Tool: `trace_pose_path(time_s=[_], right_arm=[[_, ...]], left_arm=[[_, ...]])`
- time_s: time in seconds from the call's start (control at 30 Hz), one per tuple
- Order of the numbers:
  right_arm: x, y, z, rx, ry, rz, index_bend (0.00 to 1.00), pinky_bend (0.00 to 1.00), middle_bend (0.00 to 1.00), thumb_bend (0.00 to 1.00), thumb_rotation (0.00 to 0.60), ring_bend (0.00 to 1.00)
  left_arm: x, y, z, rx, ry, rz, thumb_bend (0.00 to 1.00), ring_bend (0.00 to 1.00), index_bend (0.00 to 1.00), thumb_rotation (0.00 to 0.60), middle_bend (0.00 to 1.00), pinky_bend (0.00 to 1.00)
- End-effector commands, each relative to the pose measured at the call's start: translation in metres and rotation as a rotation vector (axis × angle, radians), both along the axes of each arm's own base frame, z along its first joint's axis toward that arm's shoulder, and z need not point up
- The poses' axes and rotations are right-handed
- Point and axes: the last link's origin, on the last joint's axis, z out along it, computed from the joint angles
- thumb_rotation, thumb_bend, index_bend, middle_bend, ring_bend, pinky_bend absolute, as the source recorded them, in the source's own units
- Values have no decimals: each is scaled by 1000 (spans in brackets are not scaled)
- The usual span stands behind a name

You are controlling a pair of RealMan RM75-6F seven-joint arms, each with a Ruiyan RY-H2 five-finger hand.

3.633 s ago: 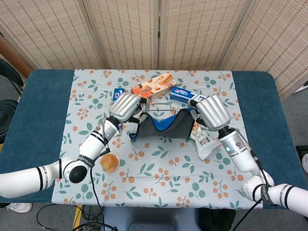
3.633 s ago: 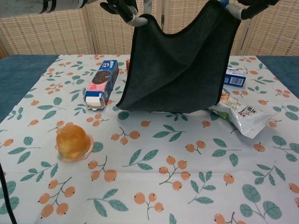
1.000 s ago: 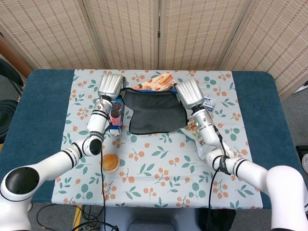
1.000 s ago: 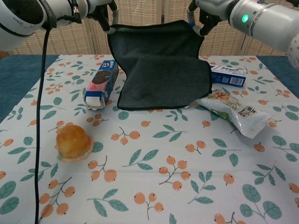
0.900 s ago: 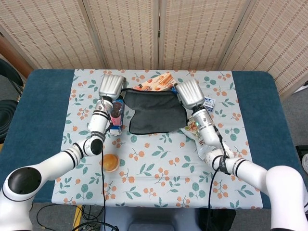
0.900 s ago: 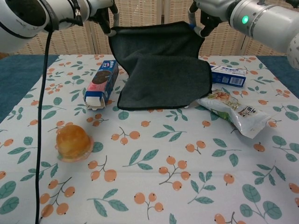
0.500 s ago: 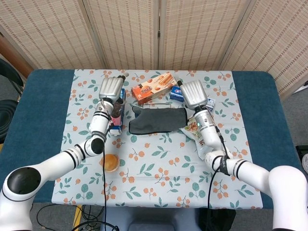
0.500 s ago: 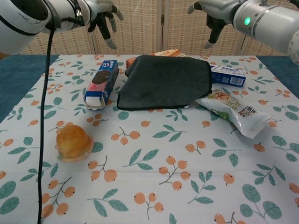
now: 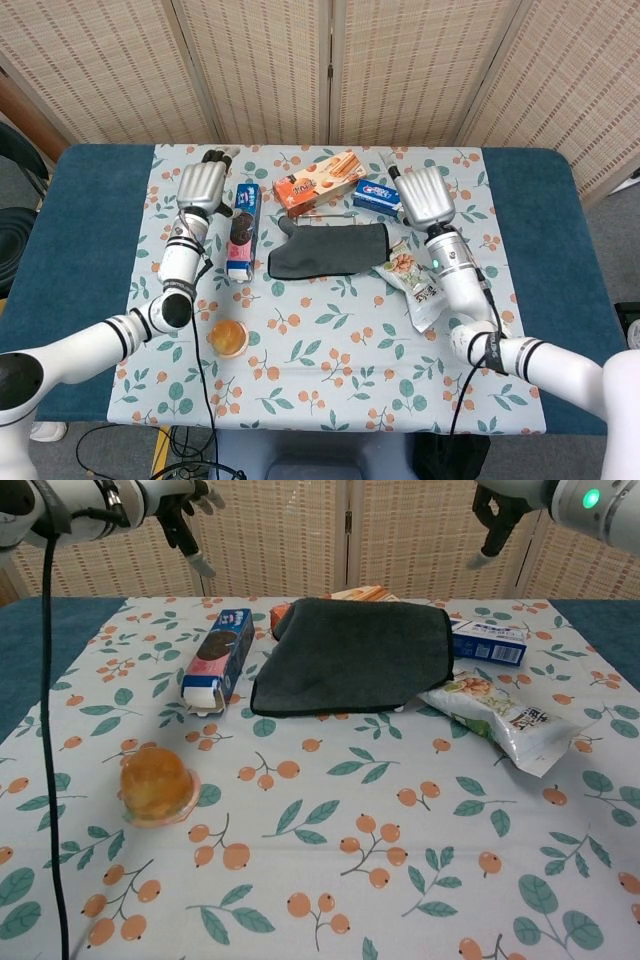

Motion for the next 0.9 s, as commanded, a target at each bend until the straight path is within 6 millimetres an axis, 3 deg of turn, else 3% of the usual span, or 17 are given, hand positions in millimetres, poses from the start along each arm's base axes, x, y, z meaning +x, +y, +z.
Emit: trace_pose_path(time_s=[0.03,0.1,0.2,0.67,0.9], right_arm=[[-16,14,15,3,-22,4,278,1000,725,336,600,761],[-25,23,24,4,-43,15,352,992,717,378,600,739],[-39,39,35,6,-64,29,384,957,711,389,600,715],[-117,133,78,0,-129,4,404,881,673,389,600,646],[-151,182,86,29,-149,-42,404,793,641,390,600,589]], left_arm=[[-22,-11,15,36,-36,24,123,117,132,600,95,356],[-34,-19,21,49,-50,31,144,118,147,600,95,356],[-53,-34,31,60,-51,39,150,118,157,600,95,356],[-136,-137,68,110,34,44,150,118,163,600,95,295],[-162,-188,85,159,83,21,150,118,168,600,95,260]])
